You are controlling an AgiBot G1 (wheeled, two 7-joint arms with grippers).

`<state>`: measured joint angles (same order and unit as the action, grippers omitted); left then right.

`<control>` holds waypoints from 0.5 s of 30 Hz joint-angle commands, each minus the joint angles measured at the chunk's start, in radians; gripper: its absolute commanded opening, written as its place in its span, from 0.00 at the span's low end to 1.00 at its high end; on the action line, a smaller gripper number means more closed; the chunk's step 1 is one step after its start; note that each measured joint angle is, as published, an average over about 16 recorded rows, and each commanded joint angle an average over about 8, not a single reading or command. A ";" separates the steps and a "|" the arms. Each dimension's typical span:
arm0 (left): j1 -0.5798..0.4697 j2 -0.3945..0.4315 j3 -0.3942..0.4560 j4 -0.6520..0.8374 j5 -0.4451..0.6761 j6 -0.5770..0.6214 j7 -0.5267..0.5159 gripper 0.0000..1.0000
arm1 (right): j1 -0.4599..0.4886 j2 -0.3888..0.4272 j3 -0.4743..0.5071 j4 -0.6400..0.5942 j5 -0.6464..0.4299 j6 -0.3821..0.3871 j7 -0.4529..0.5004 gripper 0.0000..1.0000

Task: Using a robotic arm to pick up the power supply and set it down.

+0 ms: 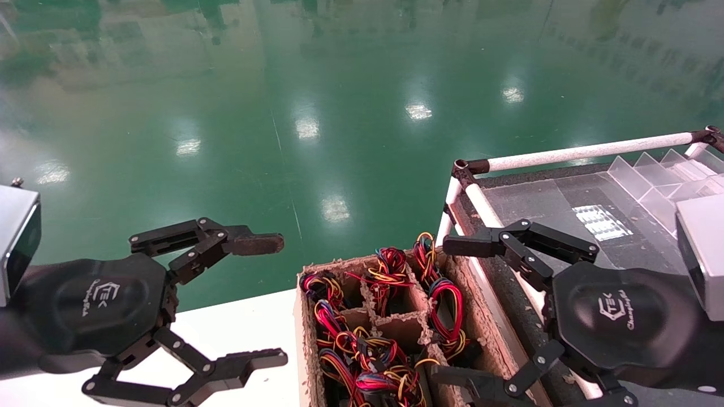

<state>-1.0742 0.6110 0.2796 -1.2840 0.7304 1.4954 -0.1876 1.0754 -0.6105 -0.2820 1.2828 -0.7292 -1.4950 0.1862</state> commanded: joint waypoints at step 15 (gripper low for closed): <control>0.000 0.000 0.000 0.000 0.000 0.000 0.000 0.00 | 0.000 0.000 0.000 0.000 0.000 0.000 0.000 1.00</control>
<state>-1.0742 0.6111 0.2796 -1.2840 0.7304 1.4954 -0.1876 1.0754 -0.6105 -0.2820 1.2828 -0.7292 -1.4950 0.1862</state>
